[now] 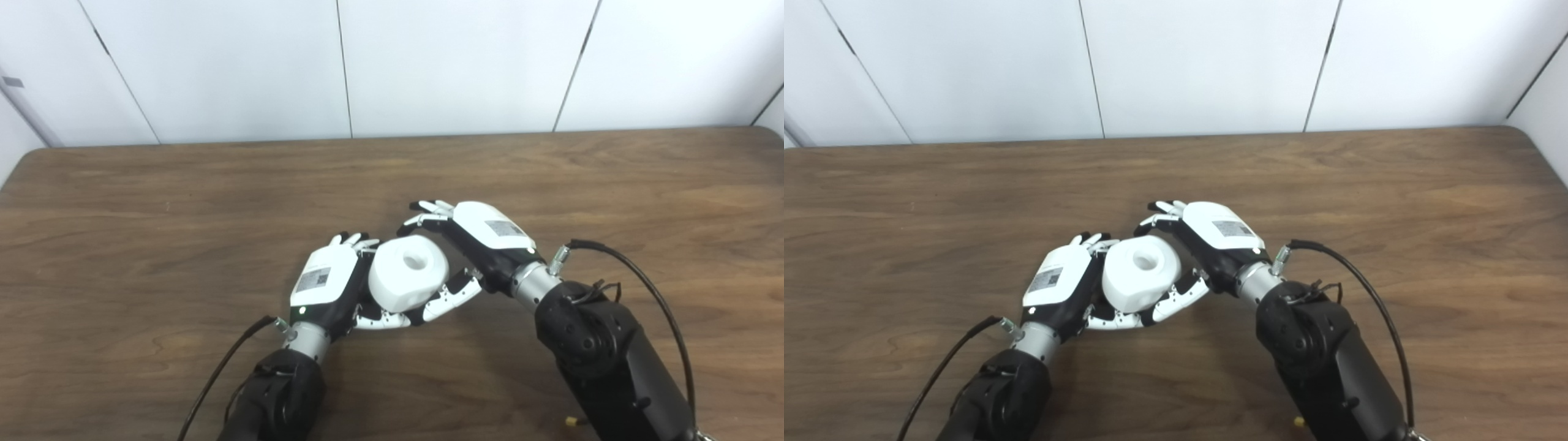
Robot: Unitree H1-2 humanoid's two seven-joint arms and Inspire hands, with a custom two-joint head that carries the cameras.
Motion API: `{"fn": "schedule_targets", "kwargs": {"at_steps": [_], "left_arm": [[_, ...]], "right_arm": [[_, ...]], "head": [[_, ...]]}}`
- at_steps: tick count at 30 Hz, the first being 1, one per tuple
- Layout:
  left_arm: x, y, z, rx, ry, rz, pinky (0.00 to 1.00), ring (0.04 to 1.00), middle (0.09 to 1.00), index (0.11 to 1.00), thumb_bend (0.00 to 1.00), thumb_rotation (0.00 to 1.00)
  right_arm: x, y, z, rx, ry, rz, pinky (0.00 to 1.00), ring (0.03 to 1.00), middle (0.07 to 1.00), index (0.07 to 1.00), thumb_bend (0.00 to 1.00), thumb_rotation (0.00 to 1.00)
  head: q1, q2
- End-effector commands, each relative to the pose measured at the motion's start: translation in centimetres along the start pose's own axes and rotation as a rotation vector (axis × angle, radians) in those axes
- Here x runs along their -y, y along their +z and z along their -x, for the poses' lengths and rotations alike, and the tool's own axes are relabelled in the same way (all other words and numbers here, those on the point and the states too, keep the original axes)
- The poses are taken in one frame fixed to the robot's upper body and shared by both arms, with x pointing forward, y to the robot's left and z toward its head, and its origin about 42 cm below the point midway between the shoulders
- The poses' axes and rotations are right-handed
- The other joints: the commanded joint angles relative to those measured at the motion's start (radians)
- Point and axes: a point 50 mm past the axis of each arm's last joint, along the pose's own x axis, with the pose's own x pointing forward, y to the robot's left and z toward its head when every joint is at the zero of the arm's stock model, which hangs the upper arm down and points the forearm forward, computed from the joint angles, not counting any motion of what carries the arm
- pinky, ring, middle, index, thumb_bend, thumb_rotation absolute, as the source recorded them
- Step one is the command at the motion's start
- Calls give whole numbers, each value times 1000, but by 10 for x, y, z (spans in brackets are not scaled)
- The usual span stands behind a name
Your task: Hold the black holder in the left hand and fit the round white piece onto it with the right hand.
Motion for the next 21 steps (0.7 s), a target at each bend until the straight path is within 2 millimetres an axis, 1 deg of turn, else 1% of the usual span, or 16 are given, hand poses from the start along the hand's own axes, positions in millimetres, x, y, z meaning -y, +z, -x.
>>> {"fn": "schedule_targets", "kwargs": {"at_steps": [1, 6, 16, 21], "left_arm": [[5, 3, 0, 16, -30, -7, 1000, 934, 840, 485, 521, 61], [5, 3, 0, 18, -32, -7, 1000, 934, 841, 484, 520, 61], [6, 3, -1, 15, -33, -7, 1000, 933, 842, 485, 520, 61], [5, 2, -1, 11, -31, -10, 1000, 927, 839, 486, 520, 62]], "right_arm": [[11, 6, -2, 33, -36, 29, 884, 977, 955, 795, 1000, 347], [11, 6, -2, 33, -30, 35, 890, 978, 955, 813, 1000, 364], [17, 7, -2, 27, -20, 37, 903, 994, 974, 879, 1000, 390], [18, 5, -2, 18, -13, 53, 902, 1000, 998, 909, 1000, 398]], "head": [[1, 1], [0, 2], [0, -1], [3, -4]]}}
